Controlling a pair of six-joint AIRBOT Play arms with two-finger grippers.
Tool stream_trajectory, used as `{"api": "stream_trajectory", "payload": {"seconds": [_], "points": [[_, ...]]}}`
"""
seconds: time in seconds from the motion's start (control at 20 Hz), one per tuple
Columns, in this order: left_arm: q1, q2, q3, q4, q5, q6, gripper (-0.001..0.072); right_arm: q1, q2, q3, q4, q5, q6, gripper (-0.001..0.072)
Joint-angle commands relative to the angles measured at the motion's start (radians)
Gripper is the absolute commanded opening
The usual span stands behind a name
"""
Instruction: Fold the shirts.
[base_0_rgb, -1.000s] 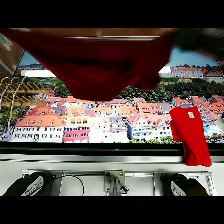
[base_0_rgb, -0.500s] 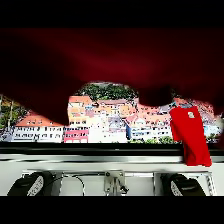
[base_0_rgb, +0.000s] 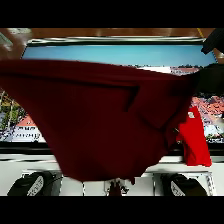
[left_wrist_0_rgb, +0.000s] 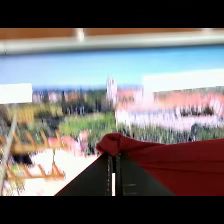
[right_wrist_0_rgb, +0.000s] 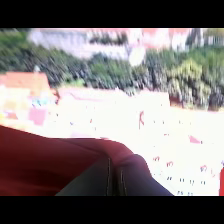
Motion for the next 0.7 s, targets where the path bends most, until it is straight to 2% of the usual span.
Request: {"api": "stream_trajectory", "payload": {"seconds": [0.0,0.1,0.2,0.3,0.4,0.5,0.65], "points": [[0.001,-0.06,-0.256,0.031,0.018,-0.051,0.0032,0.0,-0.187,-0.198,0.05,-0.254,0.026,0.0058],[0.001,-0.155,-0.348,0.03,0.108,-0.063,0.0032,0.0,-0.333,-0.213,0.185,-0.42,0.024,0.0058],[0.001,-0.278,-0.355,0.026,0.179,-0.117,0.0032,0.0,-0.444,-0.213,0.313,-0.596,0.009,0.0058],[0.001,-0.393,-0.352,-0.027,0.294,-0.133,0.0032,0.0,-0.512,-0.213,0.422,-0.77,0.006,0.0058],[0.001,-0.492,-0.352,-0.105,0.407,-0.133,0.0033,0.0,-0.556,-0.213,0.478,-0.874,0.008,0.0059],[0.001,-0.574,-0.353,-0.204,0.444,-0.133,0.0033,0.0,-0.594,-0.213,0.476,-0.859,0.034,0.0058],[-0.011,-0.674,-0.354,-0.333,0.416,-0.133,0.0033,0.0,-0.669,-0.213,0.476,-0.671,0.034,0.0059]]}}
